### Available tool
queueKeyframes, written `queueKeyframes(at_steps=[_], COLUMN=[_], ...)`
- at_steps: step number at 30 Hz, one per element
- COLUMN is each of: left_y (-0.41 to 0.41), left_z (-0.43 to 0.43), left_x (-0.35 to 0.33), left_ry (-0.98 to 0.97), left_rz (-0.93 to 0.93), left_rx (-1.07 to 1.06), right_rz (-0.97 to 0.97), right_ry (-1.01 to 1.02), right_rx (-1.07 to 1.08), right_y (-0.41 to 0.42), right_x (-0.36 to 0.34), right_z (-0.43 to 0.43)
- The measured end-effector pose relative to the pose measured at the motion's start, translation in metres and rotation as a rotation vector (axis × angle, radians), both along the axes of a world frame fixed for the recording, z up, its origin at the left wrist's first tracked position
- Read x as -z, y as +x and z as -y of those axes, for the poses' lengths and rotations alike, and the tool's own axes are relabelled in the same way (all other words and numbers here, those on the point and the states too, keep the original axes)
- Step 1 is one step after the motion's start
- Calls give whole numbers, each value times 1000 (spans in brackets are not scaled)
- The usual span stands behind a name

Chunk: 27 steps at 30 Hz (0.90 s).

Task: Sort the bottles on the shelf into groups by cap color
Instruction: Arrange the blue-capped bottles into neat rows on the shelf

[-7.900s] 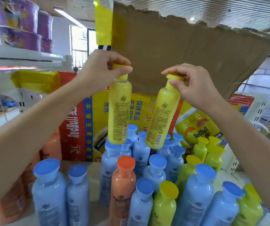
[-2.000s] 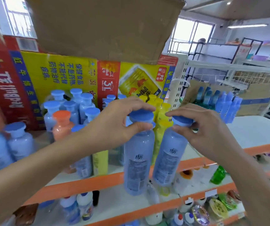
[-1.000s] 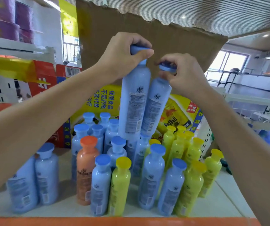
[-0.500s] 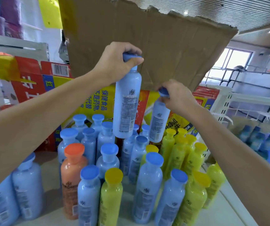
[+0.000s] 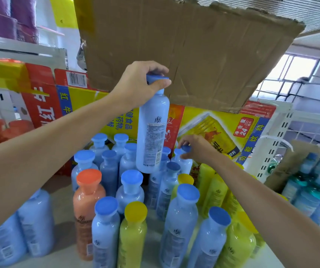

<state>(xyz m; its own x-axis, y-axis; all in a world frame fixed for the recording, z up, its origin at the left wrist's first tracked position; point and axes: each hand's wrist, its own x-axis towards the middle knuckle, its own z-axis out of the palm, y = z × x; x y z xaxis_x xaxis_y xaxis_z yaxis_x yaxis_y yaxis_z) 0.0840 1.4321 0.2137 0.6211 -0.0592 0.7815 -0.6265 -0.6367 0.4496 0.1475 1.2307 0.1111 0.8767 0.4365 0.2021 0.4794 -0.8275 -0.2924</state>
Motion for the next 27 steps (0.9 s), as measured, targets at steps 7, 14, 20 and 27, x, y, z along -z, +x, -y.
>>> queueKeyframes(at_steps=[7,14,20,27], left_y=[-2,-8,-18,-27], left_z=[-11,-24,-33,-48], left_x=[2,-2,-7,-1], left_ry=[-19,-136,-116,-79], left_rz=[-35,-69,-61,-67], left_rx=[-11,36,22,0], right_rz=[-125,-139,-93,54], right_ry=[-72,-87,-106,-44], right_rx=[14,-11,-28,-83], right_y=[15,18,14,-3], right_x=[26,26,12,-6], right_z=[-2,-3,-1,-7])
